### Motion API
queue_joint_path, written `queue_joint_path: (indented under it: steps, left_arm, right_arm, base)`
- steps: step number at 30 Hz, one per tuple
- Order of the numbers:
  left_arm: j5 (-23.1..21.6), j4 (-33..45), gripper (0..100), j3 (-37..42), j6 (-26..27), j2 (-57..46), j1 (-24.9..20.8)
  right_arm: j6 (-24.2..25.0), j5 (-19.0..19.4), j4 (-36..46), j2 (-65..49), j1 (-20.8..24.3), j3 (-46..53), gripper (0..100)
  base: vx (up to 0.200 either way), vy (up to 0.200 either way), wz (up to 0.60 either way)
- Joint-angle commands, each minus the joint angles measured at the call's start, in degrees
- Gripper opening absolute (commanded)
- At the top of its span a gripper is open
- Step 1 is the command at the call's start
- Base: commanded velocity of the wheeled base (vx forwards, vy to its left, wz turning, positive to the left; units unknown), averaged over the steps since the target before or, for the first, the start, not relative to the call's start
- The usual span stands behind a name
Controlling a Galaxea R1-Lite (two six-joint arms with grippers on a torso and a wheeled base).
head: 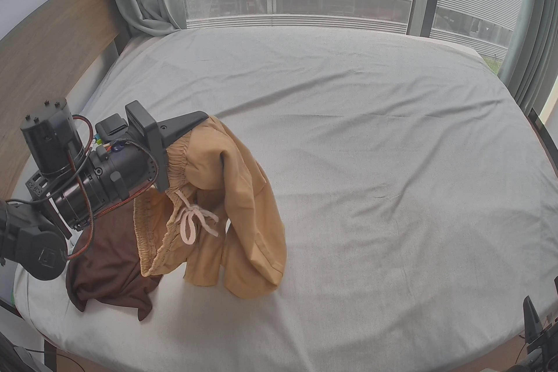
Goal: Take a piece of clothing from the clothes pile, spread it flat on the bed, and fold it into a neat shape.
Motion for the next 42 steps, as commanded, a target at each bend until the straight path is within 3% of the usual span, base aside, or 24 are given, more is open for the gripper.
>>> queue_joint_path:
  steps: [1, 8, 14, 17, 25, 42]
  left_arm:
    - [0.0, -0.2, 0, -0.2, 0.0, -0.2, -1.1]
    - [0.2, 0.4, 0, -1.6, -0.4, 0.0, -3.3]
    - [4.5, 2.2, 0, -5.4, -4.1, 0.5, -7.6]
    - [5.8, 8.3, 0, -10.8, -6.7, 0.7, -11.6]
    - [5.8, 15.9, 0, -19.7, -12.0, 1.8, -15.7]
    - [5.9, 19.0, 0, -32.3, -12.3, 13.8, -23.2]
  right_arm:
    - [0.0, 0.0, 0.0, -0.8, 0.0, 1.0, 100]
    - [-0.1, 0.1, 0.0, -0.8, 0.0, 1.0, 100]
    - [-0.1, 0.0, 0.0, -0.8, 0.0, 1.0, 100]
    - [0.0, 0.0, 0.0, -0.8, 0.0, 1.0, 100]
    - [0.0, 0.0, 0.0, -0.8, 0.0, 1.0, 100]
    - [0.3, 0.0, 0.0, -0.8, 0.0, 1.0, 100]
  base:
    - [0.0, 0.0, 0.0]
    - [0.0, 0.0, 0.0]
    - [0.0, 0.0, 0.0]
    - [0.0, 0.0, 0.0]
    - [0.0, 0.0, 0.0]
    - [0.0, 0.0, 0.0]
